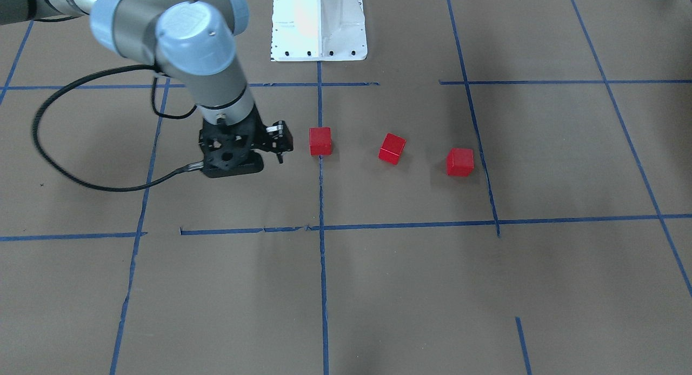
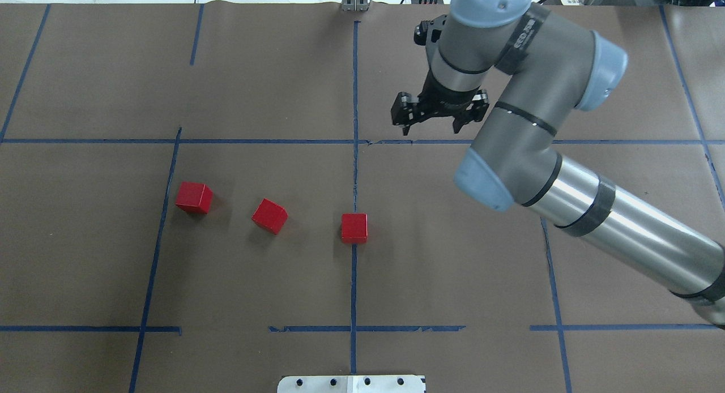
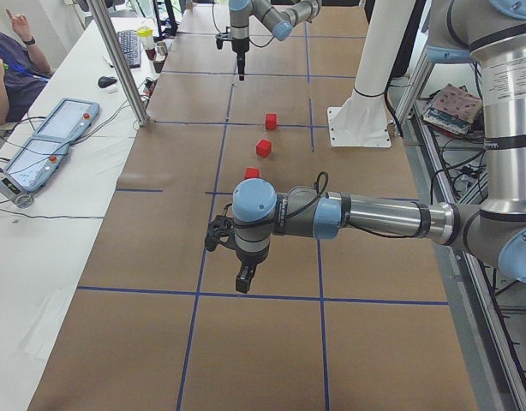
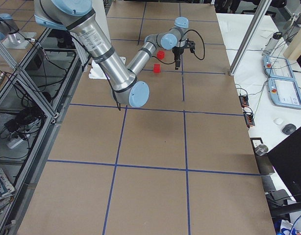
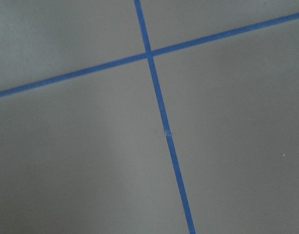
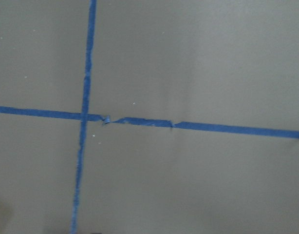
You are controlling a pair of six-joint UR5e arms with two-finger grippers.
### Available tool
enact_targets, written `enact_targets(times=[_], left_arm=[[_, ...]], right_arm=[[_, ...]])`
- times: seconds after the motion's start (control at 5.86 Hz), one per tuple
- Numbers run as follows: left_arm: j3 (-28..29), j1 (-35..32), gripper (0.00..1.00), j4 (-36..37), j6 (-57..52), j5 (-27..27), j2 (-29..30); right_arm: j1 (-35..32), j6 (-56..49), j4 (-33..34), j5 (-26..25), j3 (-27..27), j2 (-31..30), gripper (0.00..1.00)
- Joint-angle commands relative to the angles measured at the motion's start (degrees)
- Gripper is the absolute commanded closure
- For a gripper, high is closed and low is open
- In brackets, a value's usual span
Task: Form red blocks into L shape at center
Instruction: 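Open the right gripper and withdraw the right arm from the cube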
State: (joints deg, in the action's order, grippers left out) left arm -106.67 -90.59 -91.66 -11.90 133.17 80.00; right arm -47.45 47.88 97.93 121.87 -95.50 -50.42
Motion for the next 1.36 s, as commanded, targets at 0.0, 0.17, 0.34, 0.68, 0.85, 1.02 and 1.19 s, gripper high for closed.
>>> enact_targets(times=[0.0,0.17,0.34,0.68,0.85,1.02,1.19], left_arm=[[0.7,0.8,0.0,-4.7,0.3,6.4,1.8],[0.2,1.6,0.0,-4.4,0.9,7.5,4.0],[-0.5,5.3,0.0,-6.1,5.2,7.5,5.9],[-1.1,13.8,0.0,-9.0,8.1,7.5,8.4],[-1.4,16.4,0.0,-9.2,12.0,7.5,11.0],[-1.4,20.2,0.0,-9.2,13.2,7.4,16.0],[-1.5,23.8,0.0,-9.2,20.2,6.8,20.4]], right_arm=[[-12.5,-23.0,0.1,4.7,-2.3,-11.2,0.01],[-17.5,-34.6,0.1,6.3,-4.6,-18.2,0.01],[-23.0,-45.7,0.0,6.7,-7.7,-26.5,0.01],[-35.5,-63.4,-0.5,10.6,-11.5,-43.0,0.0],[-41.0,-64.4,-0.7,11.4,-12.9,-50.7,0.0],[-44.0,-64.3,-0.7,11.4,-14.6,-53.7,0.0],[-44.0,-63.4,-0.7,11.2,-14.5,-54.2,0.0]])
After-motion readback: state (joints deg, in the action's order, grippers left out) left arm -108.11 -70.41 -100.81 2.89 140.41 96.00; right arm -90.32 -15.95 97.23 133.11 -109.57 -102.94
